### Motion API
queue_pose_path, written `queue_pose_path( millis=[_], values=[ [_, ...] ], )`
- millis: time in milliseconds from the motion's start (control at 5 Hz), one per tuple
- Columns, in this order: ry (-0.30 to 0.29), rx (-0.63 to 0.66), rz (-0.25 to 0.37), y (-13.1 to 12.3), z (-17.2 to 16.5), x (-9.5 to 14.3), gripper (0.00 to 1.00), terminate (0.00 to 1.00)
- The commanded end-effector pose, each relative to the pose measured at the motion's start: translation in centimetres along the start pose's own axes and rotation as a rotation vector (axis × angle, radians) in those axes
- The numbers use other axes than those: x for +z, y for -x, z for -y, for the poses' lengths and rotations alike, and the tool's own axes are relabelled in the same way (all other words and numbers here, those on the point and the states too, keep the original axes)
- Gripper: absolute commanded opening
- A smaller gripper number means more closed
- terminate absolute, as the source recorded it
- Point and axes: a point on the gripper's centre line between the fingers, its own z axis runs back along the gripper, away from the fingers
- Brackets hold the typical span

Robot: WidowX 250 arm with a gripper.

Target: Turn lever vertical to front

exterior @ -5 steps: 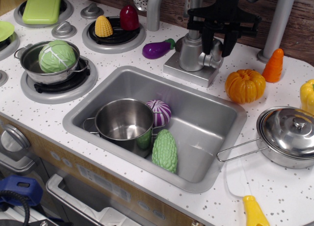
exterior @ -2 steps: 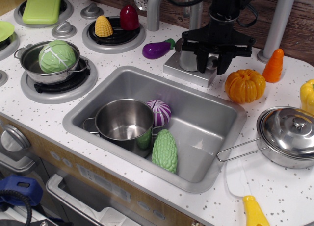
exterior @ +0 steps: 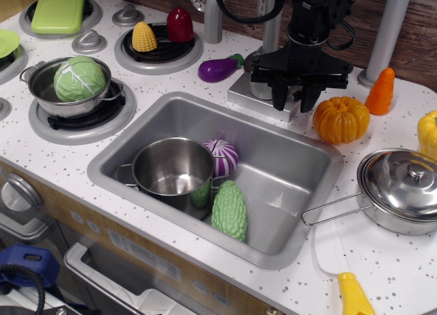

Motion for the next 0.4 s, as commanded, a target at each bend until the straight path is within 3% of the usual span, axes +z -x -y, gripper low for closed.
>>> queue_pose_path(
  millis=[0,200],
  values=[
    [0.013,-0.033,-0.065,2.59,1.61,-2.31,0.00,0.00],
    [0.010,-0.025,-0.060,2.90,1.65,-2.78,0.00,1.00]
  ],
)
